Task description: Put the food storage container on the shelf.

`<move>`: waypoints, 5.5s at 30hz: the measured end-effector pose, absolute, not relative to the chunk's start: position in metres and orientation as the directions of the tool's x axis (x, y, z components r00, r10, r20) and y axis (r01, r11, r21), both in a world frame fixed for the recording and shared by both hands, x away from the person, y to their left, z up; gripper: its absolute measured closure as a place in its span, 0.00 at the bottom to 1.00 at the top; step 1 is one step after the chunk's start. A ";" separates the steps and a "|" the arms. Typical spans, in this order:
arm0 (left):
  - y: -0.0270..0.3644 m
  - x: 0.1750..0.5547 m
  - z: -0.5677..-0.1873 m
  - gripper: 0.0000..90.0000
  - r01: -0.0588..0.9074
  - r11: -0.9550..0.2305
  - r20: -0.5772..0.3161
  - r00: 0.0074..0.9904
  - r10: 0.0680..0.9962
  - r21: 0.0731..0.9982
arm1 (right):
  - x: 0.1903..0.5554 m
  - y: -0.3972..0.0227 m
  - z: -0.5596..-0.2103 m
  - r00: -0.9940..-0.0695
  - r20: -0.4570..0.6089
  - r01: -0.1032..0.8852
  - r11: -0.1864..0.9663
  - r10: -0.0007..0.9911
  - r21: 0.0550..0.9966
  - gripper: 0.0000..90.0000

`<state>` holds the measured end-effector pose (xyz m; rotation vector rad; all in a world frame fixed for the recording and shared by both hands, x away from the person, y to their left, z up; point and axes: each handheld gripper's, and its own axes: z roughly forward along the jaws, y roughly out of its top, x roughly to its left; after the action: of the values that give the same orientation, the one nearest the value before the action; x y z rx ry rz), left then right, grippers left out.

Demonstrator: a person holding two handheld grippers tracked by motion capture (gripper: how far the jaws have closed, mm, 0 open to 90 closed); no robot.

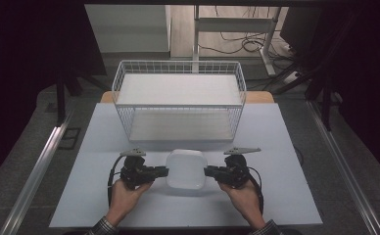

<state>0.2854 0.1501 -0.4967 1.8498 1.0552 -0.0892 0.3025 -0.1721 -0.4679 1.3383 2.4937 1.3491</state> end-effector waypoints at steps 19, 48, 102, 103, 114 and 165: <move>0.157 0.287 -0.472 0.89 0.651 -0.095 -0.450 0.615 0.647 0.753 | 0.310 -0.164 -0.444 -0.658 0.323 0.601 0.215 0.680 0.770 0.87; 0.176 0.328 -0.364 0.89 0.538 -0.049 -0.373 0.644 0.668 0.842 | 0.356 -0.146 -0.340 -0.715 0.261 0.474 0.176 0.649 0.863 0.87; 0.173 0.420 -0.319 0.73 0.565 -0.041 -0.362 0.581 0.729 0.824 | 0.446 -0.114 -0.294 -0.622 0.220 0.494 0.159 0.752 0.855 0.70; 0.173 0.420 -0.319 0.73 0.567 -0.044 -0.359 0.579 0.732 0.823 | 0.446 -0.114 -0.294 -0.621 0.218 0.494 0.160 0.753 0.855 0.70; 0.169 0.433 -0.319 0.58 0.595 -0.037 -0.375 0.553 0.744 0.803 | 0.453 -0.109 -0.296 -0.610 0.139 0.457 0.203 0.780 0.866 0.58; 0.160 0.378 -0.351 0.02 0.354 -0.237 -0.099 0.717 0.690 0.905 | 0.414 -0.118 -0.339 -0.740 0.029 0.329 0.325 0.672 0.887 0.02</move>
<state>0.3776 0.1596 -0.3506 1.8478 0.8143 0.3911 0.4141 -0.1184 -0.3390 0.8924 2.2513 1.3831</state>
